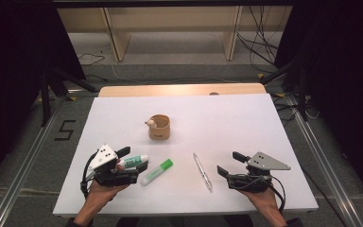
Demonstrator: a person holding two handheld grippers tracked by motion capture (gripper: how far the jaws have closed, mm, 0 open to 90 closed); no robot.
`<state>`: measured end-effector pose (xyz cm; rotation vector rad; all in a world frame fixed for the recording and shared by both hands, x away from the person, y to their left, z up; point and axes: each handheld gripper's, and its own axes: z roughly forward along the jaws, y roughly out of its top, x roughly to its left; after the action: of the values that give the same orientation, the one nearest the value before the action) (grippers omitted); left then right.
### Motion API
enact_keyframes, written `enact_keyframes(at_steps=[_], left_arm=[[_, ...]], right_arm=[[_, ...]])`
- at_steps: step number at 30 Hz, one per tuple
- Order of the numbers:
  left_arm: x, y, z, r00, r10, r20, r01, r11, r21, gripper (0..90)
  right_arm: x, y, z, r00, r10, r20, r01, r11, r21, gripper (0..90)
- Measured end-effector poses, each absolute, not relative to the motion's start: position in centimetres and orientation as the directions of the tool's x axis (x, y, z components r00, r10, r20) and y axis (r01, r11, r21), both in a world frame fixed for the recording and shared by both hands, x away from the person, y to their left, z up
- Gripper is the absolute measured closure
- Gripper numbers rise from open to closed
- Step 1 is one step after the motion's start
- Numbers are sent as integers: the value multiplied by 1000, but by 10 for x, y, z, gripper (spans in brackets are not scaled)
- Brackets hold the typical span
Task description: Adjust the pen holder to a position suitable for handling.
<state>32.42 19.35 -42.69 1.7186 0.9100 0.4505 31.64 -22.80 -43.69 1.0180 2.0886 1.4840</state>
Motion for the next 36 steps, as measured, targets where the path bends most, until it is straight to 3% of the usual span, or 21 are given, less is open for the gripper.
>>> enact_keyframes(at_steps=[36], left_arm=[[346, 190, -419, 561, 813, -157, 399, -100, 911, 141]], right_arm=[[318, -226, -439, -660, 746, 89, 332, 183, 925, 230]])
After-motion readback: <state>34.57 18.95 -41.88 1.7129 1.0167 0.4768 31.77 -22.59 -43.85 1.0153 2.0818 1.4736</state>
